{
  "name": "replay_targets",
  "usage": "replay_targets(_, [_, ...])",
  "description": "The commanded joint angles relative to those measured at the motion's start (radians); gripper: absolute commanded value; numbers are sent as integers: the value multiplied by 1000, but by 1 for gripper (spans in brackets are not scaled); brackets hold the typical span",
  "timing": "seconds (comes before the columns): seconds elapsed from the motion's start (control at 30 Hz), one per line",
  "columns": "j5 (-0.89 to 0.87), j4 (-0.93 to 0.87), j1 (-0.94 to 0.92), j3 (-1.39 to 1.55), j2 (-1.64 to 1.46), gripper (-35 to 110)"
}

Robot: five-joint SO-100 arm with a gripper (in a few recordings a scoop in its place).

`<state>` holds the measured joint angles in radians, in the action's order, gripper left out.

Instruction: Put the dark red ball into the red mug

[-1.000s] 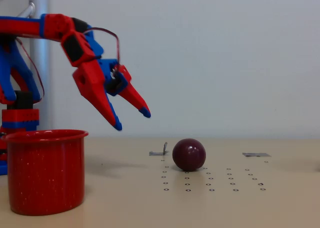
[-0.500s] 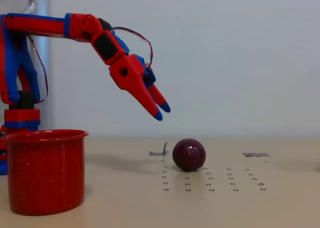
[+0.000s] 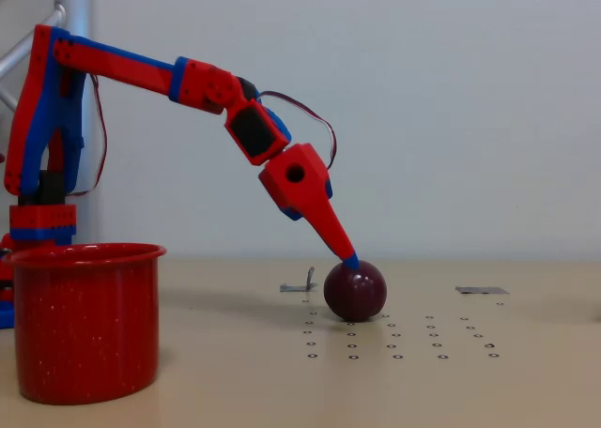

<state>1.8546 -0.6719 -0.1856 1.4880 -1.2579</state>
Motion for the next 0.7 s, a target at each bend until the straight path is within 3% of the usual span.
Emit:
replay_targets(0.0, [14, -2, 40, -92, -44, 44])
replay_targets(0.3, [-9, -110, 132, -87, -83, 44])
replay_targets(0.67, [58, -80, 81, -97, -41, 45])
